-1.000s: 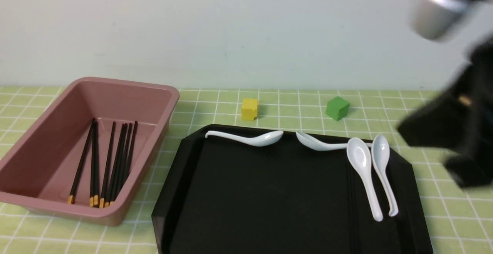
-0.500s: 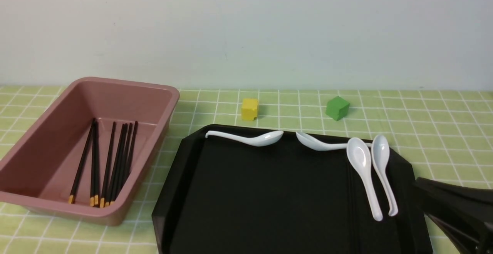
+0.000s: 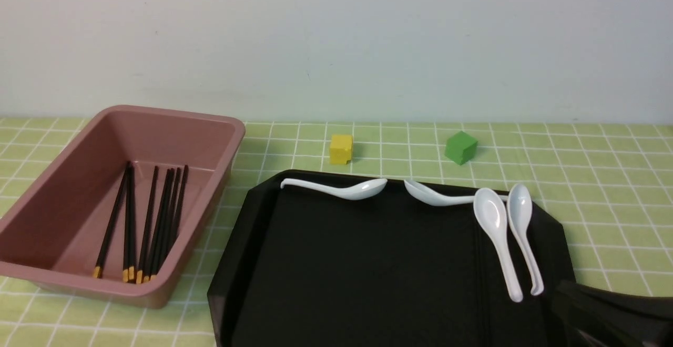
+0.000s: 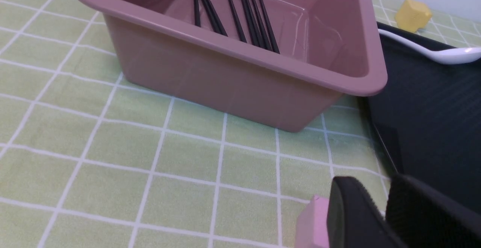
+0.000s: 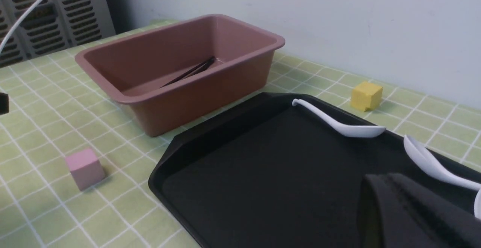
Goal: On green tablecloth take chopsticks from black tray and put them in box.
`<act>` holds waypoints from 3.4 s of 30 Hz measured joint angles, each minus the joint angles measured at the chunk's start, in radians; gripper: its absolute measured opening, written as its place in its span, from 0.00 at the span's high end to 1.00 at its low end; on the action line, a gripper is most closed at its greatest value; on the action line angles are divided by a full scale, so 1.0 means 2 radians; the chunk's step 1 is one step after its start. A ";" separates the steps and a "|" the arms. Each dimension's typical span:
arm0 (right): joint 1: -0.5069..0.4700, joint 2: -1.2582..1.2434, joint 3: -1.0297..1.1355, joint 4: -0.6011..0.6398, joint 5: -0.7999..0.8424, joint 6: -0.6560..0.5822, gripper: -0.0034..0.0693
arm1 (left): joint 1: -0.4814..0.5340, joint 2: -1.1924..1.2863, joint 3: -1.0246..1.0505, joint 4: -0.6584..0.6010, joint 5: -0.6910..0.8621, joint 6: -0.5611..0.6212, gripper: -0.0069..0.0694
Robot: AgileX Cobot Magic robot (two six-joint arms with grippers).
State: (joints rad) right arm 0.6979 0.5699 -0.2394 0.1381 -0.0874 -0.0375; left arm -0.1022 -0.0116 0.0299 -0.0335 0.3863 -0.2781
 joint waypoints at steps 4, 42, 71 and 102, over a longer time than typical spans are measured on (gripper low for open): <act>0.000 0.000 0.001 0.001 0.003 -0.001 0.93 | 0.000 0.000 0.000 0.000 0.000 0.000 0.69; -0.276 -0.288 0.115 -0.018 0.115 -0.003 0.87 | 0.000 0.000 0.000 0.001 0.000 0.000 0.69; -0.315 -0.290 0.129 -0.052 0.226 -0.003 0.83 | 0.000 0.000 0.000 0.001 0.000 0.000 0.67; -0.315 -0.290 0.129 -0.053 0.226 -0.003 0.78 | 0.000 0.000 0.000 0.001 0.000 0.000 0.62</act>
State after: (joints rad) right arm 0.0684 -0.0098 0.0187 0.0325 0.3653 -0.0428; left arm -0.1022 -0.0116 0.0299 -0.0317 0.3863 -0.2781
